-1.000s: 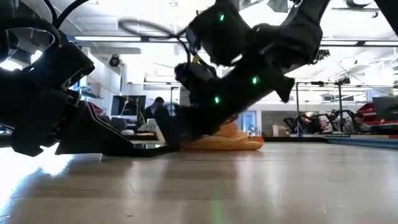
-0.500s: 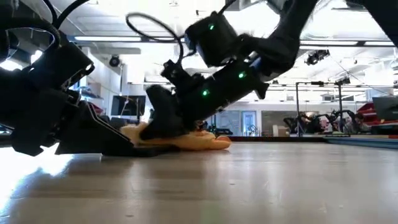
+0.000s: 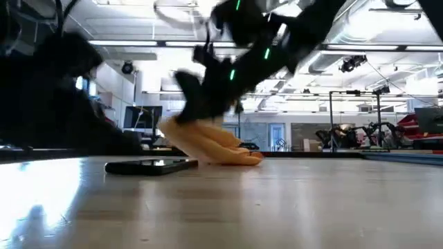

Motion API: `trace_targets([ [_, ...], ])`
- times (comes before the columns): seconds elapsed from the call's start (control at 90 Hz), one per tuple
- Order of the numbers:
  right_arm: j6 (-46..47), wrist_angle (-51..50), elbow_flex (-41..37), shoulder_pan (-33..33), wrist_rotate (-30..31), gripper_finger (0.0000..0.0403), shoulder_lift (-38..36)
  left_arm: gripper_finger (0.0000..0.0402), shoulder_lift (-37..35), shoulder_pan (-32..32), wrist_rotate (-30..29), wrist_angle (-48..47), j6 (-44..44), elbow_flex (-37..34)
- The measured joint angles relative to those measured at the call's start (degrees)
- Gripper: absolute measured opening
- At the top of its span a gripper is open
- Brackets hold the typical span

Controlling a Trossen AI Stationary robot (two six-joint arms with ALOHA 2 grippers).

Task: Apply microfiber cloth
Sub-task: Wipe the front and back of the cellphone with the yellow microfiber cloth

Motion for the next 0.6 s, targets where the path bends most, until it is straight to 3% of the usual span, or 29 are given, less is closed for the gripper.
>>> trace_targets([
  [0.189,-1.5,-19.1,0.0,3.5,5.9,0.0,-10.5,0.0204,-11.6,-1.3,-1.3,-3.5,7.0,0.1],
  [0.4,9.2,-45.7,0.0,5.0,15.7,0.0,-17.1,0.0204,-27.9,-4.0,-3.5,-20.2,3.9,0.1],
  [0.6,14.3,-58.9,0.0,2.9,19.4,0.0,-17.8,0.0188,-40.6,-1.8,3.0,-31.4,2.0,0.1],
])
